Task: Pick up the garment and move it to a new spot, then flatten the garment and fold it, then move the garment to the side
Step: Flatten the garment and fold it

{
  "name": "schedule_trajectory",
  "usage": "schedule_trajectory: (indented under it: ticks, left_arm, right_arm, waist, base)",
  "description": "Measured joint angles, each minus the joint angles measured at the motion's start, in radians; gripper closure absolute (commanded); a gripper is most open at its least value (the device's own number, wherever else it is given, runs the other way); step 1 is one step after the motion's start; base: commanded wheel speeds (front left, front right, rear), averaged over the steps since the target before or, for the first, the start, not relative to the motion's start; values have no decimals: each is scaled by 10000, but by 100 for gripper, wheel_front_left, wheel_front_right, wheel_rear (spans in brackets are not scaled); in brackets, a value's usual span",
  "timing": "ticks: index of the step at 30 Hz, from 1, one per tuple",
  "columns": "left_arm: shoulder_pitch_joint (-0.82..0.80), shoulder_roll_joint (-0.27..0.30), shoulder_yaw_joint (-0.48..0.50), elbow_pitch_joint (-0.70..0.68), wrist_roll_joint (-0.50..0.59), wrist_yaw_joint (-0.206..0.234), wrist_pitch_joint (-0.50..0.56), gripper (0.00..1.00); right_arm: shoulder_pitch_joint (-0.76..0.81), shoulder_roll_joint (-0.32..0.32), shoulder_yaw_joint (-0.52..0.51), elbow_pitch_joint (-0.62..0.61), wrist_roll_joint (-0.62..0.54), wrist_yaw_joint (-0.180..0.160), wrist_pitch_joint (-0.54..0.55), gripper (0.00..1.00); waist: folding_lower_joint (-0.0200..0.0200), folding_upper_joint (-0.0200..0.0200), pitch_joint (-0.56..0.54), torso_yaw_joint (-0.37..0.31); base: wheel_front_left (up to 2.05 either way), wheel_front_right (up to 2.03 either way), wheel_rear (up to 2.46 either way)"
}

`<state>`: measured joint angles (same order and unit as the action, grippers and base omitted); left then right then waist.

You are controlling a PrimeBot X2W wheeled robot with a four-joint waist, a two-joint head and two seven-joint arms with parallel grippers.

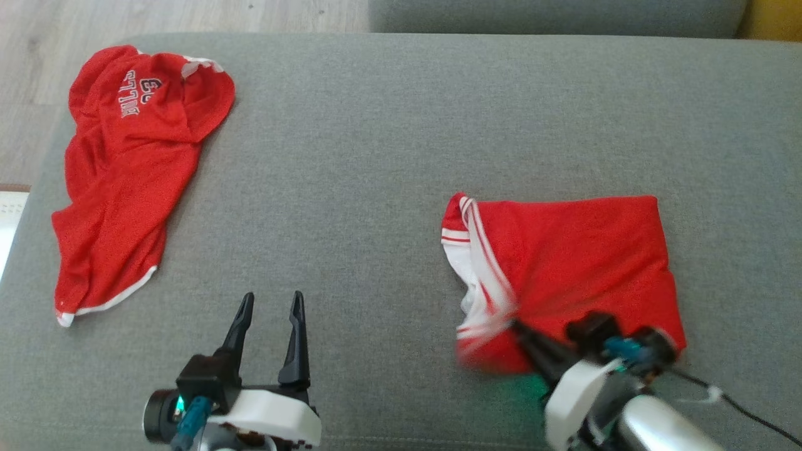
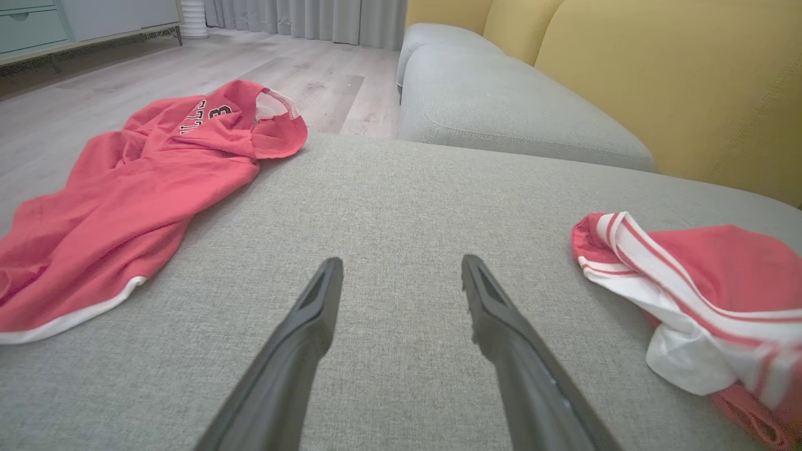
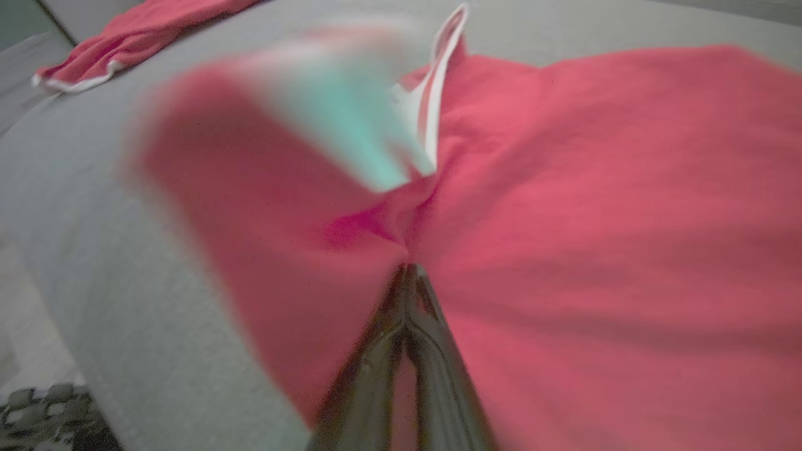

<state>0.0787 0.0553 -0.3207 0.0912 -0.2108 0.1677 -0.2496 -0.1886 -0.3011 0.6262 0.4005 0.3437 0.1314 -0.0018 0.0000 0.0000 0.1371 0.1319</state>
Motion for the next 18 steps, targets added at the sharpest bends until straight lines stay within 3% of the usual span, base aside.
schedule_trajectory:
  ticks: [4, 8, 12, 18]
  left_arm:
    - [3, 2, -25, -2, -23, 10, 0, 0]
    - [3, 0, -234, -6, -102, 98, 0, 0]
    - [4, 0, -226, -12, -148, 100, 0, 0]
    - [90, 0, -130, -12, -94, 82, 0, 0]
  right_arm:
    - [-113, -48, 1367, -169, 276, 0, 393, 100]
    - [-282, -98, 1718, -40, 330, 0, 512, 100]
    - [-370, -153, 1116, -104, 370, 0, 171, 100]
    - [122, -159, -872, -709, 510, 0, -731, 100]
  waist:
    - [0, 0, -67, 55]
    - [0, 0, -145, 107]
    - [0, 0, -257, 109]
    - [0, 0, -522, 50]
  base:
    - [0, 0, 0]
    - [0, 0, 0]
    - [0, 0, 0]
    - [0, 0, 0]
